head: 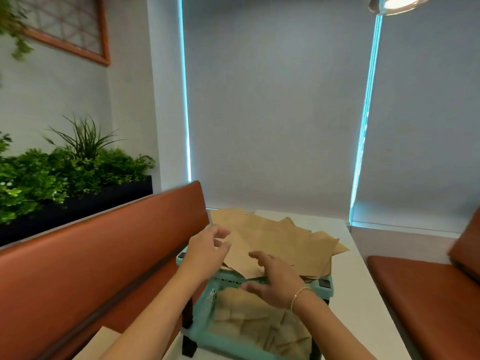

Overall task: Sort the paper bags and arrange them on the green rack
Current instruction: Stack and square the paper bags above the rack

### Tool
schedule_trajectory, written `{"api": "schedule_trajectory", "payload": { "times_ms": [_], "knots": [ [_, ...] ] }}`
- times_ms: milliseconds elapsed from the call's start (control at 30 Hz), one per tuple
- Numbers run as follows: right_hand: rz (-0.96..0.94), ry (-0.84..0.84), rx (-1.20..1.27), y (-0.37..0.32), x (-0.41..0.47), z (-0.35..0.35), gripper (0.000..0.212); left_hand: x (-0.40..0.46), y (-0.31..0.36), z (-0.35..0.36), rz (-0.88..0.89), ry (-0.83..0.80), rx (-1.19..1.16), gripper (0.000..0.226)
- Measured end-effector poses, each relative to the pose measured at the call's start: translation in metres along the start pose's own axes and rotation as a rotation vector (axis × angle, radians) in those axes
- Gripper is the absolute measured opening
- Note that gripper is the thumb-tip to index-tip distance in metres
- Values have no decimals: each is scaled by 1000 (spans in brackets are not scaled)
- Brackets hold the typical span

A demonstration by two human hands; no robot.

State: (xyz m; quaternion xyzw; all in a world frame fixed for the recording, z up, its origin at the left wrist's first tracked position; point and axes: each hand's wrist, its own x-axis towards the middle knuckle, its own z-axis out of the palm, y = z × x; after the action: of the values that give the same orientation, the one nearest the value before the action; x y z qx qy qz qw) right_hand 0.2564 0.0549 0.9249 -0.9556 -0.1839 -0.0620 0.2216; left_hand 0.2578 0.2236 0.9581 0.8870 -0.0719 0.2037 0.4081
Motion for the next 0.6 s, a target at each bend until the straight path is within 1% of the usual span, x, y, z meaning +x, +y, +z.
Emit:
{"api": "schedule_trajectory", "payload": {
  "times_ms": [133,200,233,300,433,500,600],
  "knots": [
    [29,5,9,-2,5,-7,42,18,-16,-4,-33,-35,-5,22],
    [43,49,-24,-4,9,-11,30,31,-23,-7,-35,-45,-34,22],
    [63,89,-59,-5,11,-13,28,37,-26,-9,-29,-54,-49,22],
    [157,211,-90,-7,15,-17,26,49,-34,-11,-18,-71,-88,22],
    [363,581,-17,-16,23,-25,21,69,-50,-14,-3,-61,-209,28],
    [420,748,97,-21,28,-24,19,79,-58,-16,-28,-65,-263,33],
    [494,888,422,-31,38,-15,10,95,-69,-11,-92,-116,-379,42]
  ]
}}
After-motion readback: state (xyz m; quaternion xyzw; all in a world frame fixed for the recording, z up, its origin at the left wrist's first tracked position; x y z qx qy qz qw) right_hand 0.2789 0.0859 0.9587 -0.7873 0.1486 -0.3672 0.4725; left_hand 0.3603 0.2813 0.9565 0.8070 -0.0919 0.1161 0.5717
